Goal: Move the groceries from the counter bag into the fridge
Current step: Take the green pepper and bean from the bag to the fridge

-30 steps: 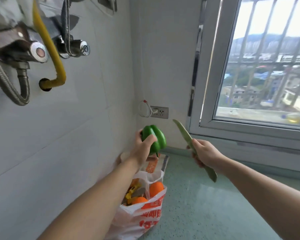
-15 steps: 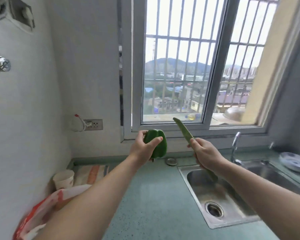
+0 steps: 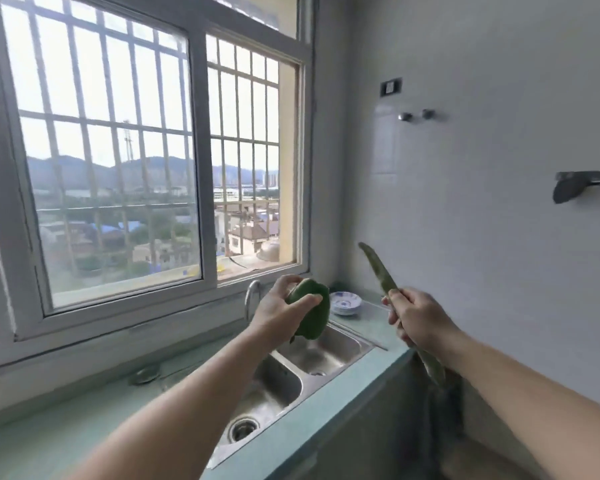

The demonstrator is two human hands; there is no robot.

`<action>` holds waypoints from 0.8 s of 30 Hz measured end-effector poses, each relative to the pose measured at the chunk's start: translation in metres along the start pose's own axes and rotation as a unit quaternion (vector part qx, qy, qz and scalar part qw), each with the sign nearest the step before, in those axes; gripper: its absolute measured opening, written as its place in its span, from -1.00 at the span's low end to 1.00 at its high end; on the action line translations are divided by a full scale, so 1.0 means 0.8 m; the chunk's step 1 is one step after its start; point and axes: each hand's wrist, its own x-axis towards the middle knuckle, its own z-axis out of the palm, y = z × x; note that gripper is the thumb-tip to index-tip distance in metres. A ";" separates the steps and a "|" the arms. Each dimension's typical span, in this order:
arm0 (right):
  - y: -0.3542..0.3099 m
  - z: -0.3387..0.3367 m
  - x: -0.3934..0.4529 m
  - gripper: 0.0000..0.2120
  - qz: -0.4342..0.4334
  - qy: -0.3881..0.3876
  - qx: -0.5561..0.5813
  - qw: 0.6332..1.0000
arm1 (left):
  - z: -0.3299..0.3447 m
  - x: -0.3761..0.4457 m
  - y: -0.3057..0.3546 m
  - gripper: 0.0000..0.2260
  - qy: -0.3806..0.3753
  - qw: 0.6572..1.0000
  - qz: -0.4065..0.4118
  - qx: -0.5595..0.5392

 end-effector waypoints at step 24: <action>0.109 -0.368 -0.254 -0.73 0.233 0.513 -0.149 0.813 | 0.559 -0.042 0.126 -0.62 -0.492 0.836 0.221 -0.101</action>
